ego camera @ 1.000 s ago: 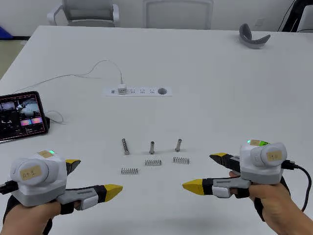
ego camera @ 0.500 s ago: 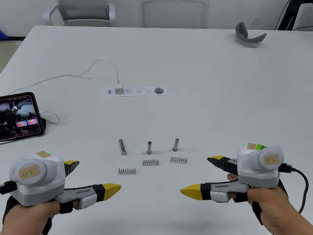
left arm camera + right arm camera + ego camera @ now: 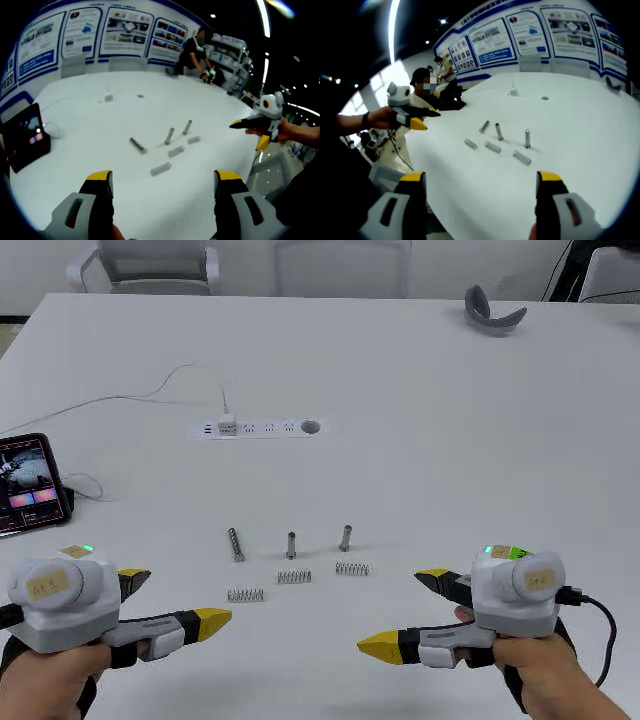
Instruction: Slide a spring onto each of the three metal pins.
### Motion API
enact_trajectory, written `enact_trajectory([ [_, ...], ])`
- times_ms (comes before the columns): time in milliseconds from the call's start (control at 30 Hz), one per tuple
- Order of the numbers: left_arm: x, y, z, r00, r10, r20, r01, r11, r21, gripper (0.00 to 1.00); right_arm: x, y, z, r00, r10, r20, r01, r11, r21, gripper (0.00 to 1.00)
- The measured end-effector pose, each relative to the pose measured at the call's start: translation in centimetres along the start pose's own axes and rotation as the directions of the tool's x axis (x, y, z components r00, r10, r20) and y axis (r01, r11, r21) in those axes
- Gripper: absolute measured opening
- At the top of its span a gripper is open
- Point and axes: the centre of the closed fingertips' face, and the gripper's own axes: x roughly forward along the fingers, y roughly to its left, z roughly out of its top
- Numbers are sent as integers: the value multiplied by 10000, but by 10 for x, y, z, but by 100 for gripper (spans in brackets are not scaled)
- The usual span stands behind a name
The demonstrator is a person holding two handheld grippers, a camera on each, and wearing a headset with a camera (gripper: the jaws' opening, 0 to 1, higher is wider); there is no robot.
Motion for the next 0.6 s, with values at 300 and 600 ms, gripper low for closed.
enact_trajectory([
  [300,17,6,3,9996,-185,-223,187,9998,47,81,2,1,-2,9999,-105,39,105,9999,80,93],
  [600,32,15,8,9989,-279,-367,276,9996,-73,75,5,5,-10,9998,2,-202,1,9999,117,93],
])
